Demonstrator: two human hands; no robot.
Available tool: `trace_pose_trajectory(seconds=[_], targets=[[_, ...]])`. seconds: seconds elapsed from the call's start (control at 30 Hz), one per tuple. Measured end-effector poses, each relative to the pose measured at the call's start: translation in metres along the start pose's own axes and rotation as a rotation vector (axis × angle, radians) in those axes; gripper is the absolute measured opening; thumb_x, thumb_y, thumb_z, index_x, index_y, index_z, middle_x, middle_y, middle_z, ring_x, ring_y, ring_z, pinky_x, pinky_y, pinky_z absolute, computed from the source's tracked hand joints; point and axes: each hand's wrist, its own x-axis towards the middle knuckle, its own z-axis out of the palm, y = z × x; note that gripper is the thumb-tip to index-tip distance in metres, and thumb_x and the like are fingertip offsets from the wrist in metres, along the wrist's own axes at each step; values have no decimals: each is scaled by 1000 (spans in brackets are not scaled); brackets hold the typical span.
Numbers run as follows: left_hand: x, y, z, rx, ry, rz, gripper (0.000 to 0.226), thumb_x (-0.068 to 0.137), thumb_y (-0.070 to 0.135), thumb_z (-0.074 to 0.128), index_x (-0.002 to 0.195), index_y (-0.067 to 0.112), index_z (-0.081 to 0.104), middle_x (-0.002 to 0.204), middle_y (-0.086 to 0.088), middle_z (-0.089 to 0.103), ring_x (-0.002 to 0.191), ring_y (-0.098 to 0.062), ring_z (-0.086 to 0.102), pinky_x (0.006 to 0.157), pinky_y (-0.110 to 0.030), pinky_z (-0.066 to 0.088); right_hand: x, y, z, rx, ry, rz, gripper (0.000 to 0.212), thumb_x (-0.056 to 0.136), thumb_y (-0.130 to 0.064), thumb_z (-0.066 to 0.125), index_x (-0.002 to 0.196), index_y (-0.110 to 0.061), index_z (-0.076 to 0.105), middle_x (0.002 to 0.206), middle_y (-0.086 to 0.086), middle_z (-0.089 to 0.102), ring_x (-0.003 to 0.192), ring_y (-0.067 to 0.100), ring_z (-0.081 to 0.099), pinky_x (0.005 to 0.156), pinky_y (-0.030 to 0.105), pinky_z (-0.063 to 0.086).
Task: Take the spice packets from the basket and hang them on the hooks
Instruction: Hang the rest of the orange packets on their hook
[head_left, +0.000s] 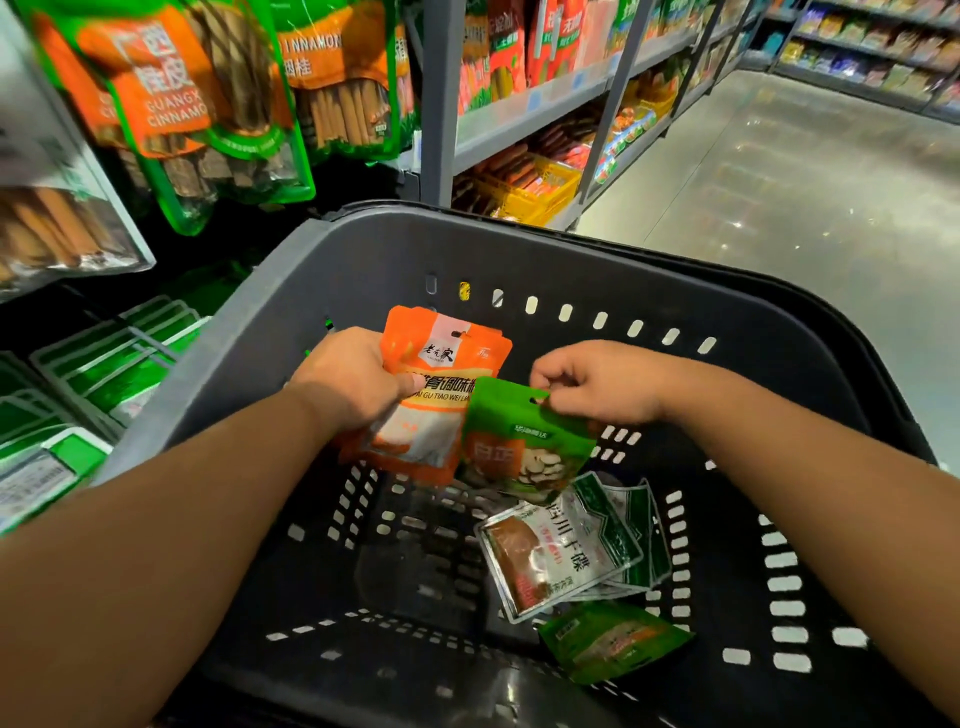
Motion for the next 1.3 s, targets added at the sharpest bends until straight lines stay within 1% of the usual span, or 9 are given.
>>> trace_pose_trajectory(seconds=[0.07, 0.17, 0.3, 0.57, 0.7, 0.83, 1.07, 1.2, 1.3], targets=[[1, 1, -1, -51, 4, 11, 14, 89, 36, 78, 86, 22, 78, 89, 4, 78, 90, -22, 72, 90, -39, 56, -6, -2, -14, 9, 47, -18, 16, 99, -17, 58, 90, -28, 64, 71, -22, 65, 65, -4, 59, 67, 25, 47], [1, 5, -4, -197, -11, 30, 10, 88, 35, 80, 89, 25, 80, 89, 8, 79, 89, -15, 74, 92, -38, 57, -13, -1, -32, 8, 203, -38, 8, 100, -21, 62, 98, -26, 68, 91, -9, 73, 86, 9, 67, 79, 30, 52], [-5, 16, -12, -324, 37, 91, 11, 88, 29, 80, 97, 22, 81, 95, 6, 80, 91, -13, 75, 96, -42, 57, -21, -2, -49, 51, 400, -33, 11, 99, -21, 65, 95, -31, 69, 95, -10, 74, 88, 8, 66, 86, 30, 51], [-25, 42, -39, -477, 107, 196, 11, 87, 18, 80, 85, 29, 78, 87, 14, 78, 81, 0, 72, 81, -27, 55, -39, -33, -76, 119, 567, -98, 21, 95, -23, 70, 85, -41, 68, 94, -16, 72, 90, 2, 66, 80, 26, 51], [-40, 47, -52, -578, 160, 220, 2, 88, 20, 80, 91, 19, 80, 85, 7, 80, 82, -10, 76, 82, -30, 57, -50, -57, -91, 105, 654, -155, 19, 94, -22, 71, 86, -39, 68, 91, -17, 69, 87, -1, 63, 75, 21, 46], [-60, 58, -76, -605, 242, 281, 8, 90, 17, 77, 83, 21, 77, 65, 20, 73, 59, 8, 65, 57, -8, 47, -59, -83, -106, 169, 750, -190, 15, 93, -23, 73, 87, -36, 71, 89, -15, 70, 86, 0, 64, 74, 23, 46], [-103, 63, -127, -699, 356, 303, 6, 85, 22, 81, 80, 25, 79, 83, 10, 80, 78, -6, 75, 79, -34, 59, -67, -143, -115, 301, 969, -258, 12, 89, -27, 78, 80, -31, 71, 85, -14, 71, 83, 3, 66, 71, 23, 51], [-139, 61, -155, -709, 415, 310, 9, 87, 17, 78, 82, 24, 75, 69, 19, 75, 64, 5, 71, 58, -14, 50, -70, -184, -111, 373, 1044, -363, 11, 88, -24, 80, 82, -29, 73, 86, -20, 67, 82, -9, 61, 75, 19, 49], [-166, 56, -177, -683, 448, 287, 2, 88, 26, 78, 89, 24, 77, 78, 15, 78, 70, -2, 74, 61, -17, 52, -73, -214, -105, 413, 1064, -428, 20, 88, -24, 80, 77, -38, 69, 84, -22, 66, 81, -14, 59, 74, 14, 46]])
